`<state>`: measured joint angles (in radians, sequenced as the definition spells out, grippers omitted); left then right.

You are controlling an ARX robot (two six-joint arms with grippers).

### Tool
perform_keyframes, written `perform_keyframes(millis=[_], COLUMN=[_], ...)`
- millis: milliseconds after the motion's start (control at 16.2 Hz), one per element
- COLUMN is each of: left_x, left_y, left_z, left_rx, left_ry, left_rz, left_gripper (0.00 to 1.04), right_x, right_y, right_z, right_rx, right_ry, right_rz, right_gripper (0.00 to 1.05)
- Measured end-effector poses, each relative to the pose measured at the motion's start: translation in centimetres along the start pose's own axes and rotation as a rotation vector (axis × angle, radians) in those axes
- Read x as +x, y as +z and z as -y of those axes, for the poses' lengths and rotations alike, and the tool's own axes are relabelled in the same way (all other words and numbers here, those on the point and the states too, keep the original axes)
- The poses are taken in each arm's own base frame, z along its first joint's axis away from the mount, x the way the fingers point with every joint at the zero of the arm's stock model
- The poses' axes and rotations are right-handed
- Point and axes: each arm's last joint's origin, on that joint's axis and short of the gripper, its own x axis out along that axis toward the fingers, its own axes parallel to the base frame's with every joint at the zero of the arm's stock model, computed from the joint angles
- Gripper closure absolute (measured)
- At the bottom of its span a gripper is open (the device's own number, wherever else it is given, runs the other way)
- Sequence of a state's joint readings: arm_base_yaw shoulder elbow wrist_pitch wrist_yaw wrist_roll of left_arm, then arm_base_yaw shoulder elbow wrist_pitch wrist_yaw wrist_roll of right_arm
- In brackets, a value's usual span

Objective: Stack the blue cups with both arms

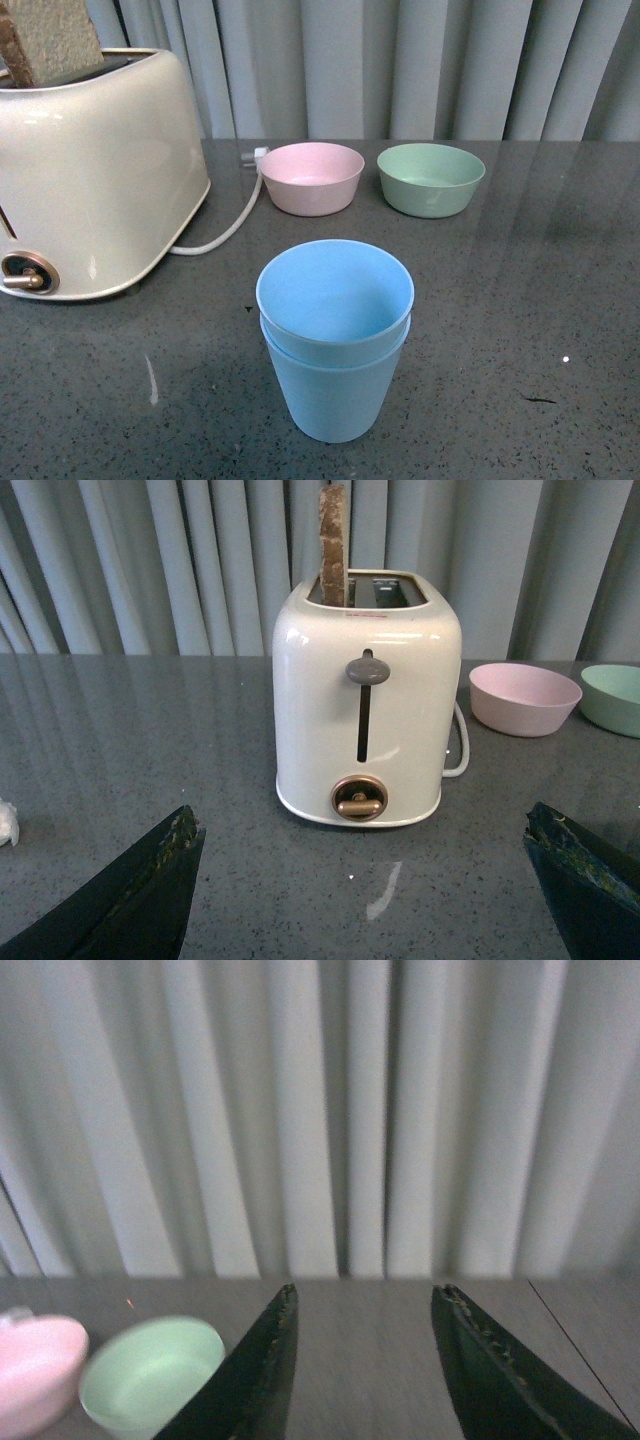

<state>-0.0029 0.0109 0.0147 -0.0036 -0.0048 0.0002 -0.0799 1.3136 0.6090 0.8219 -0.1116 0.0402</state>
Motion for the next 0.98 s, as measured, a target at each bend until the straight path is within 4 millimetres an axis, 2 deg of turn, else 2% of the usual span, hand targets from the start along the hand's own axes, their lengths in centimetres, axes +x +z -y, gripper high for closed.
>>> perform_keyframes(millis=[62, 123, 185, 246, 369, 492, 554, 677, 923, 985], left_x=[0.0, 0.0, 0.0, 0.0, 0.0, 0.0, 0.0, 0.0, 0.0, 0.0], left_y=[0.0, 0.0, 0.0, 0.0, 0.0, 0.0, 0.0, 0.0, 0.0, 0.0], left_z=[0.0, 0.0, 0.0, 0.0, 0.0, 0.0, 0.0, 0.0, 0.0, 0.0], left_rx=[0.000, 0.000, 0.000, 0.000, 0.000, 0.000, 0.000, 0.000, 0.000, 0.000], left_ry=[0.002, 0.000, -0.003, -0.003, -0.003, -0.002, -0.004, -0.003, -0.003, -0.003], left_rz=[0.000, 0.001, 0.001, 0.000, 0.000, 0.000, 0.001, 0.000, 0.000, 0.000], left_gripper=[0.07, 0.07, 0.07, 0.07, 0.07, 0.07, 0.07, 0.07, 0.07, 0.07], right_x=[-1.9, -3.8, -5.5, -6.7, -8.3, -9.9, -10.5, -11.5, -13.4, -13.8], right_y=[-1.8, -4.4, -5.7, -5.4, -4.8, -6.3, -6.5, -6.2, -6.9, -7.0], right_z=[0.3, 0.4, 0.2, -0.1, -0.7, -1.7, -2.1, -2.0, -2.1, -2.1], right_rx=[-0.008, -0.002, 0.002, -0.004, -0.018, -0.019, -0.020, -0.022, -0.022, -0.023], right_ry=[-0.026, -0.042, -0.044, -0.038, -0.029, -0.045, -0.027, -0.032, -0.032, -0.031], right_rz=[-0.051, -0.139, -0.183, -0.152, -0.089, -0.145, -0.141, -0.115, -0.128, -0.087], right_gripper=[0.68, 0.80, 0.92, 1.03, 1.03, 1.03, 1.03, 1.03, 1.03, 1.03])
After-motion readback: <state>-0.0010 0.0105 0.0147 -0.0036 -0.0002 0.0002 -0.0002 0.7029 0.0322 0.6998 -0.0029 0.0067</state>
